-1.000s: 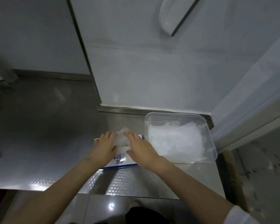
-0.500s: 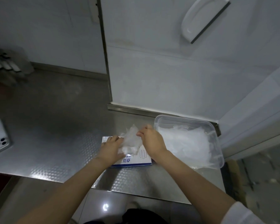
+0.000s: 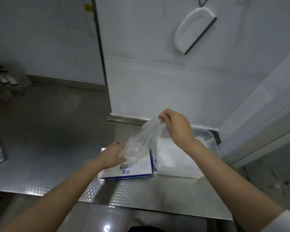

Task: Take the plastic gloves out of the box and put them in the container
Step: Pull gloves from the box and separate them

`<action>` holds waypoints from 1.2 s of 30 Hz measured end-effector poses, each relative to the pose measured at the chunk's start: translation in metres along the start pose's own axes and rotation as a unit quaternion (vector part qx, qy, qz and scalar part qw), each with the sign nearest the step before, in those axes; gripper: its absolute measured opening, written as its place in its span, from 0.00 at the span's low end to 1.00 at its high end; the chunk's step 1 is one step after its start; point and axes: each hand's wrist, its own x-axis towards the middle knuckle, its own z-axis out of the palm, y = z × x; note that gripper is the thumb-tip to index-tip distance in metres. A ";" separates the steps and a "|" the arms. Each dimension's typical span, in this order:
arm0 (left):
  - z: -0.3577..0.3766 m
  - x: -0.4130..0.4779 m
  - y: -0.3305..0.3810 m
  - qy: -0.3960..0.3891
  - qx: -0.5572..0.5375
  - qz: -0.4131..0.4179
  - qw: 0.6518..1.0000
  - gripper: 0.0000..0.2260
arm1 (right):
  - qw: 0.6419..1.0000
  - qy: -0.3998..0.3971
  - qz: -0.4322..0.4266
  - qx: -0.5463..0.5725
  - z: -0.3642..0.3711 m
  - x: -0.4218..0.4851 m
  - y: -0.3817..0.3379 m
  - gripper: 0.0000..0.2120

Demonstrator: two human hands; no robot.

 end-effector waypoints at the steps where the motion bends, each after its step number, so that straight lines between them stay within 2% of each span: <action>1: -0.011 0.000 0.008 0.056 -0.035 0.018 0.998 0.21 | 1.000 -0.008 -0.011 -0.015 -0.003 -0.001 0.002 0.10; 3: -0.033 -0.002 0.030 0.148 -0.097 0.057 0.983 0.24 | 0.998 -0.024 -0.039 -0.041 -0.009 -0.003 0.003 0.10; 4: -0.044 -0.004 0.043 0.154 -0.126 0.083 0.976 0.27 | 0.997 -0.038 -0.055 -0.050 -0.013 -0.004 0.002 0.10; 7: -0.065 -0.009 0.082 0.081 -0.159 0.150 0.973 0.34 | 0.989 -0.090 -0.106 -0.049 -0.020 -0.008 -0.007 0.08; 8: -0.067 -0.008 0.090 0.068 -0.147 0.169 0.972 0.31 | 0.986 -0.102 -0.123 -0.040 -0.022 -0.010 -0.009 0.08; 10: -0.071 -0.006 0.101 0.073 -0.127 0.198 0.969 0.16 | 0.985 -0.110 -0.135 0.004 -0.028 -0.011 -0.012 0.08; 12: -0.074 -0.005 0.109 0.081 -0.151 0.203 0.964 0.04 | 0.987 -0.065 -0.103 0.107 -0.030 -0.011 -0.010 0.06; 14: -0.075 -0.005 0.114 0.082 -0.217 0.197 0.953 0.01 | 0.971 -0.013 -0.027 0.237 -0.029 -0.013 -0.005 0.01; 15: -0.076 -0.007 0.117 0.075 -0.269 0.190 0.941 0.02 | 0.961 -0.016 0.012 0.277 -0.028 -0.015 -0.001 0.05; 18: -0.076 -0.010 0.123 0.052 -0.394 0.189 0.898 0.03 | 0.933 -0.159 0.070 0.316 -0.019 -0.027 0.011 0.24; 19: -0.075 -0.010 0.124 0.051 -0.407 0.189 0.892 0.02 | 0.922 -0.204 0.068 0.321 -0.018 -0.032 0.012 0.24; 21: -0.073 -0.008 0.124 0.058 -0.420 0.181 0.887 0.01 | 0.902 -0.240 0.059 0.355 -0.014 -0.037 0.016 0.15; 24: -0.070 -0.002 0.115 0.076 -0.421 0.140 0.893 0.02 | 0.899 -0.157 0.075 0.403 -0.011 -0.034 0.024 0.02; 28: -0.065 0.005 0.087 0.063 -0.330 0.051 0.940 0.04 | 0.910 -0.050 0.116 0.395 -0.016 -0.024 0.037 0.07; 30: -0.063 0.009 0.074 0.057 -0.255 0.011 0.965 0.06 | 0.928 -0.035 0.105 0.356 -0.020 -0.022 0.042 0.09; 32: -0.065 0.011 0.069 0.082 -0.230 -0.013 0.970 0.06 | 0.945 -0.035 0.089 0.314 -0.022 -0.021 0.044 0.10; 33: -0.067 0.011 0.072 0.090 -0.232 0.000 0.969 0.08 | 0.951 -0.044 0.081 0.295 -0.024 -0.021 0.044 0.10; 36: -0.072 0.007 0.094 0.033 -0.178 0.122 0.976 0.30 | 0.954 -0.096 0.068 0.275 -0.027 -0.021 0.038 0.08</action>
